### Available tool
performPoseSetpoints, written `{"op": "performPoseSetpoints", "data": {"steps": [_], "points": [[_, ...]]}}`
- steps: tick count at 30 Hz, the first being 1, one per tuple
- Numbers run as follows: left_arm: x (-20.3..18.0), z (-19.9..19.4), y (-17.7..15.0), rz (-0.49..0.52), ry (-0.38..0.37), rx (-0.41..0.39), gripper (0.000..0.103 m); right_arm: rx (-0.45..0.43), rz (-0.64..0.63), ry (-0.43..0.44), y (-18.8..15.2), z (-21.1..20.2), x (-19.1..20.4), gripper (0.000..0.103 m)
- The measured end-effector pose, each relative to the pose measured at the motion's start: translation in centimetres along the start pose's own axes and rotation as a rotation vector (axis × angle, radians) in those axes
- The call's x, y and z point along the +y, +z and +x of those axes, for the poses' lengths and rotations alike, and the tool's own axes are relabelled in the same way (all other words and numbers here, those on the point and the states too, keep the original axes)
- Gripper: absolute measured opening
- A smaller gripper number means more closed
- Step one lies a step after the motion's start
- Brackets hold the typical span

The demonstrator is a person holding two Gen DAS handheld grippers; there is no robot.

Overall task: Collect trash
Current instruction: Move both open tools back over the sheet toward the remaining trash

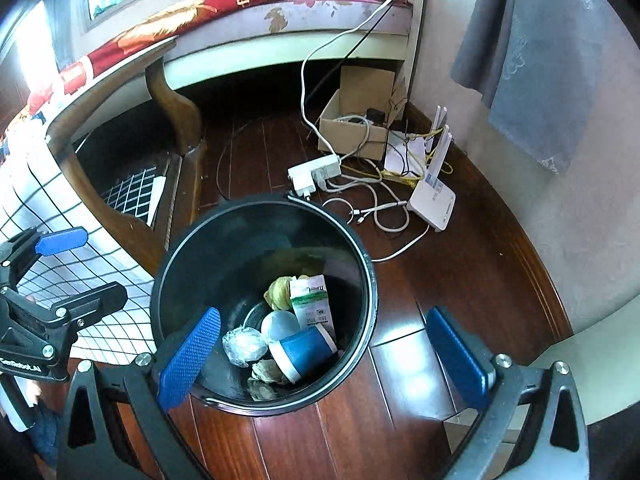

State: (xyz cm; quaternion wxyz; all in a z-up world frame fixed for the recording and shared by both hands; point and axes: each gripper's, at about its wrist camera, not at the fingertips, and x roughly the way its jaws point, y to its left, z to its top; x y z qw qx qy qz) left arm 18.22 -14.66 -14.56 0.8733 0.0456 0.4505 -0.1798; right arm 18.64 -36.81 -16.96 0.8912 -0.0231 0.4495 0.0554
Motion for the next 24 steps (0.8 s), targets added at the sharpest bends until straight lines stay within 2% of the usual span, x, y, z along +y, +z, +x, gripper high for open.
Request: {"op": "performPoseSetpoints", "data": {"steps": [5,20,24], "points": [[0.2,-1.9,0.3,0.007,0.015,-0.036,0.103,-0.052,0.023,0.016,0.8,-2.1,0.2,0.103],[1.0,-8.7,0.9,-0.009,0.055,-0.169,0.103,-0.182,-0.021,0.018,1.9,-7.2,2.7,0.103],[2.3,-11.0,0.6,-0.041,0.093,-0.214,0.103,-0.229,-0.039,0.032,2.7,-8.6,3.8,0.103]]}}
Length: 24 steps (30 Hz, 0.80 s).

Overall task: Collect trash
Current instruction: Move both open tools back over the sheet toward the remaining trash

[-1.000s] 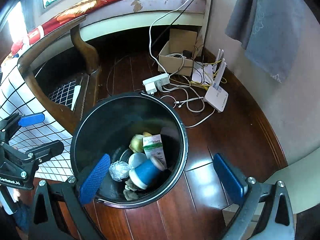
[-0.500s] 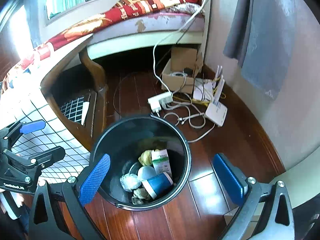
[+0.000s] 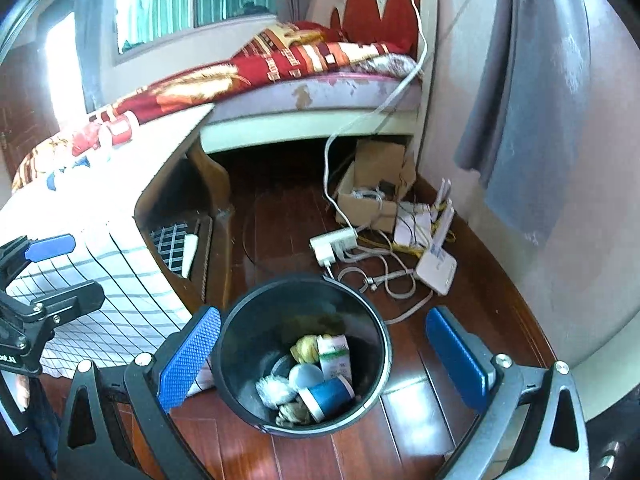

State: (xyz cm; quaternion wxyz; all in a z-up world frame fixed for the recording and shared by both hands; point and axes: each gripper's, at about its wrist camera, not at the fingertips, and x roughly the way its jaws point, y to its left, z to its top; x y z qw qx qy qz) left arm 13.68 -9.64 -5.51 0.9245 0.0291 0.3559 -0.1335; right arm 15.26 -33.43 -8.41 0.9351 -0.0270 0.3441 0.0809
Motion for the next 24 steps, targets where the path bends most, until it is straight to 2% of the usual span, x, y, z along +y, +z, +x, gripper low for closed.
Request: {"op": "performPoseSetpoints", "data": {"steps": [8,15,20,24], "points": [[4.9,-2.5,0.3,-0.074,0.086,-0.062,0.103,-0.059,-0.062,0.062,2.7,-0.6,4.2,0.103],[11.1,-4.6,-0.8,-0.153,0.195,-0.087,0.103,-0.102,-0.133,0.144,5.5,0.1,10.3,0.103],[15.8,-6.3,-2.1,-0.219,0.264,-0.101,0.103,-0.097,-0.147,0.230,7.1,1.2,14.7,0.103],[19.8,-7.7,-3.1,-0.282,0.315,-0.107,0.103,-0.101,-0.195,0.250,8.4,1.6,19.4,0.103]]}}
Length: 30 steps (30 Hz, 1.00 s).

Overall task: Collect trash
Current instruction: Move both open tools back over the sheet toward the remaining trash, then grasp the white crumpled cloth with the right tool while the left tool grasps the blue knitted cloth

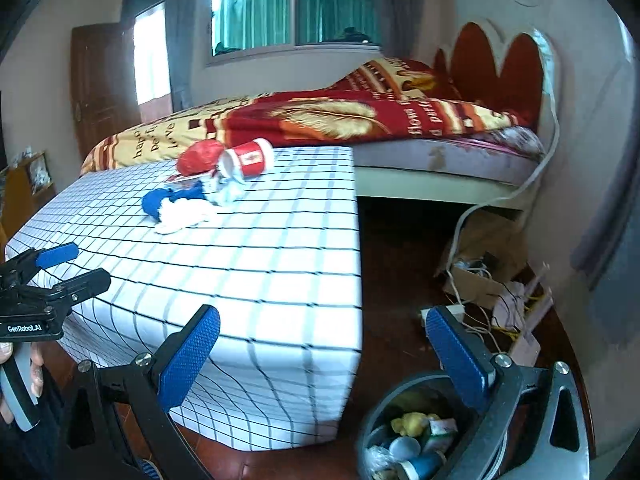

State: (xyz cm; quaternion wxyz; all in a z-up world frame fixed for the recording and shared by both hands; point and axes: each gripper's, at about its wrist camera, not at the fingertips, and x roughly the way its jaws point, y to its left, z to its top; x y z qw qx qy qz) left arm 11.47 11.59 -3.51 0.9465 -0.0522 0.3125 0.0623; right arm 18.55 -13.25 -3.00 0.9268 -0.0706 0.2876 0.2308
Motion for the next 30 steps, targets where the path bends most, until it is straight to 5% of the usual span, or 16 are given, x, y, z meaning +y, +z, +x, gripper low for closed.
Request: {"op": "performPoseSetpoints", "data": {"steps": [14,17,24,30], "points": [[10.1,1.1,1.1,-0.107,0.113,0.001,0.092,0.064,-0.120,0.156,5.6,8.4,12.1,0.101],[11.2,2.3,1.5,-0.108,0.120,0.022,0.089,0.097,-0.108,0.171,7.1,11.2,14.2,0.091],[12.2,4.7,1.9,-0.119,0.112,0.052,0.087,0.168,-0.065,0.193,9.2,16.9,16.9,0.087],[11.8,7.1,3.4,-0.100,0.073,0.057,0.087,0.233,-0.042,0.206,9.3,20.4,15.9,0.062]]}}
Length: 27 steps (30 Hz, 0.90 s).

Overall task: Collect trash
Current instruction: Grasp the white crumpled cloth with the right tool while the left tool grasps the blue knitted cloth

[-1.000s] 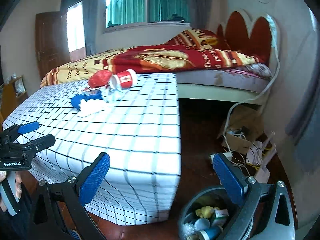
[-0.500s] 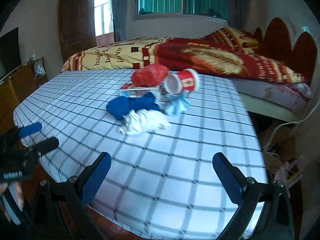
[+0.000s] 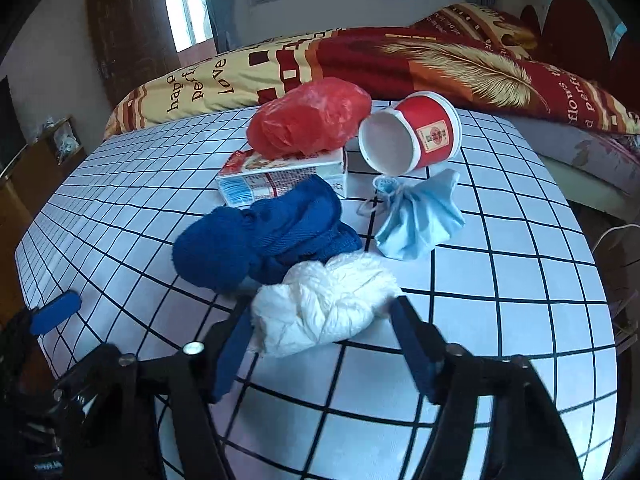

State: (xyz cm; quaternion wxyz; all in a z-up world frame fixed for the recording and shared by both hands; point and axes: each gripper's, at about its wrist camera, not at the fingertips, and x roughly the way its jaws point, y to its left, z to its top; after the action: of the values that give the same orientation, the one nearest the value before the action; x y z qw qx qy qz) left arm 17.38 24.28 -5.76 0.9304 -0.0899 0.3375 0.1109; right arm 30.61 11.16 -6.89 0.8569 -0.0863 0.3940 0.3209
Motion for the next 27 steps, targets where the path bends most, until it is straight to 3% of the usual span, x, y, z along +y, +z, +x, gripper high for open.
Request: {"op": "performPoseSetpoints", "data": {"steps": [2,7,13,15,18,27], "points": [[-0.9,0.9,0.9,0.016,-0.023,-0.001,0.087,-0.009,-0.007,-0.005,-0.3,-0.5,-0.9,0.050],[-3.0,3.7,2.8,0.059,-0.064,0.021,0.087,-0.030,0.005,-0.083,-1.2,-2.4,-4.8,0.048],[-4.4,6.8,4.4,0.095,-0.085,0.082,0.073,-0.039,0.047,-0.060,-0.9,-2.7,-8.2,0.048],[-4.4,7.5,4.5,0.097,-0.095,0.122,0.046,-0.046,0.039,-0.044,-1.1,-2.8,-8.4,0.044],[-4.4,7.4,4.4,0.094,-0.105,0.124,0.033,-0.061,0.028,-0.030,-1.3,-3.3,-8.4,0.037],[-5.9,3.4,2.8,0.118,-0.135,0.079,0.030,-0.103,0.018,-0.030,-2.4,-6.1,-8.6,0.031]]}}
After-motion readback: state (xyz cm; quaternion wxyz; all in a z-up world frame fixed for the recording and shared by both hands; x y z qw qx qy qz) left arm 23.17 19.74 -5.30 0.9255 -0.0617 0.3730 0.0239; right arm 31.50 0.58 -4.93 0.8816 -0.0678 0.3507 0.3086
